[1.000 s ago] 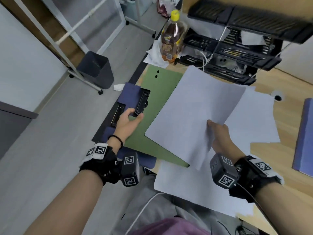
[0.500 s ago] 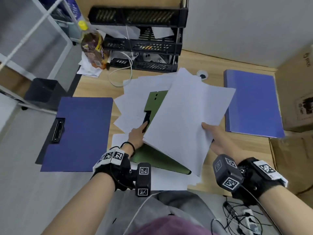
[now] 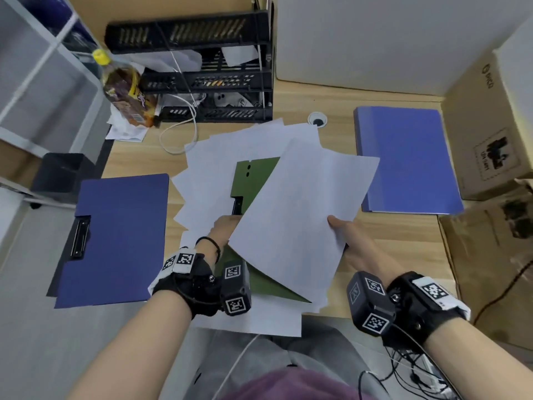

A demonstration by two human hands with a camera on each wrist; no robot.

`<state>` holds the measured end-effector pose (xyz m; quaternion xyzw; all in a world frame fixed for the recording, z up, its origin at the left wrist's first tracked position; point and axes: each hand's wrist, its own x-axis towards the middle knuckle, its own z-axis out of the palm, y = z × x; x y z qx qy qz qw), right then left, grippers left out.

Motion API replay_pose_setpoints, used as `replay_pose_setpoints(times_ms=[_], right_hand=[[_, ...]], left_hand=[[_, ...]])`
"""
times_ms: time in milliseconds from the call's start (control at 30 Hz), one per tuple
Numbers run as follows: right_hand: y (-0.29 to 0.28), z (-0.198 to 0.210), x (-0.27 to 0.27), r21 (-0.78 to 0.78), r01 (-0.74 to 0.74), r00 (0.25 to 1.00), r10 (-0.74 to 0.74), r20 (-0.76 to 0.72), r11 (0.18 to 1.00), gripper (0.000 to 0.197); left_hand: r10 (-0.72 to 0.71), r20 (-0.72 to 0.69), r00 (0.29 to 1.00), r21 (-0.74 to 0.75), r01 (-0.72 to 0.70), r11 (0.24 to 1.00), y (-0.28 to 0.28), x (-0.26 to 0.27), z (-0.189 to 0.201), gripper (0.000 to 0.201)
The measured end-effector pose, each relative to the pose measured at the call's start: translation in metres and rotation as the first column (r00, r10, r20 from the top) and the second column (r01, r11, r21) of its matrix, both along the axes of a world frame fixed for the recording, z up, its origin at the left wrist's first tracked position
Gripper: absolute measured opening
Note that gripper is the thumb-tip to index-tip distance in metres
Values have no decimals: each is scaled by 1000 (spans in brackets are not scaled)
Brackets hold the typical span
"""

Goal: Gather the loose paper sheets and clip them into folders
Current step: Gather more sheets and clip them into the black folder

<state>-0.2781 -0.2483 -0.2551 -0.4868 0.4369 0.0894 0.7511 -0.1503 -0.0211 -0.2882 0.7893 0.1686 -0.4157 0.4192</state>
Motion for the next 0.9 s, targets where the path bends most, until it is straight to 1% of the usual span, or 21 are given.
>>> replay_pose_setpoints(times_ms=[33,67,100,167,267,333,400,500,533,567,633,667,700,767,833,867,900], right_hand=[[-1,-3,-2,-20,6,1000,-7,-18,1000,29],[-3,-5,-4,-50,8,999,-10,-41,999,27],[-5,-7,-5,-84,6,998,-11,-64,996,22],[-12,-10,-9,-133,3,995,-15,-96,991,17],[-19,-4,-12,-170,-28,993,8,-116,985,27],[-22,3,-13,-167,-56,992,35,-124,984,33],[-24,13,-13,-119,-61,995,51,-85,991,31],[-22,32,-7,17,-48,999,48,20,999,31],[-19,39,-3,54,-51,997,48,54,997,32],[-15,45,3,83,-52,996,46,81,995,32],[-3,56,18,137,-72,990,55,128,988,28],[6,61,28,163,-96,986,72,148,982,26],[17,65,38,186,-130,981,99,167,974,24],[42,67,58,207,-203,967,163,195,957,21],[69,64,79,212,-263,951,216,220,941,22],[80,61,88,213,-284,945,235,227,935,23],[94,56,97,208,-306,939,259,225,929,24]], left_hand=[[57,-39,998,-41,-58,997,0,1,2,22],[110,-72,991,-73,-115,991,0,3,-1,16],[154,-108,982,-97,-165,982,1,3,-1,15],[173,-145,974,-112,-190,975,3,0,-3,21],[170,-188,967,-118,-194,974,1,-6,-2,25],[166,-194,967,-138,-194,971,-1,-8,-3,26],[131,-190,973,-187,-167,968,-3,-8,-4,25],[55,-145,988,-274,-93,957,1,-5,-2,19],[22,-128,992,-307,-61,950,4,-4,-1,23],[-12,-115,993,-337,-27,941,8,-3,1,34],[-100,-93,991,-383,57,922,19,-2,9,62],[-120,-97,988,-415,70,907,25,-3,16,69],[-124,-109,986,-466,59,883,31,-3,24,67],[-143,-119,983,-547,55,835,47,-8,39,53],[-120,-124,985,-595,23,803,67,-12,51,45],[-79,-131,988,-613,-18,790,76,-14,56,48],[2,-148,989,-628,-95,773,87,-16,62,57]])
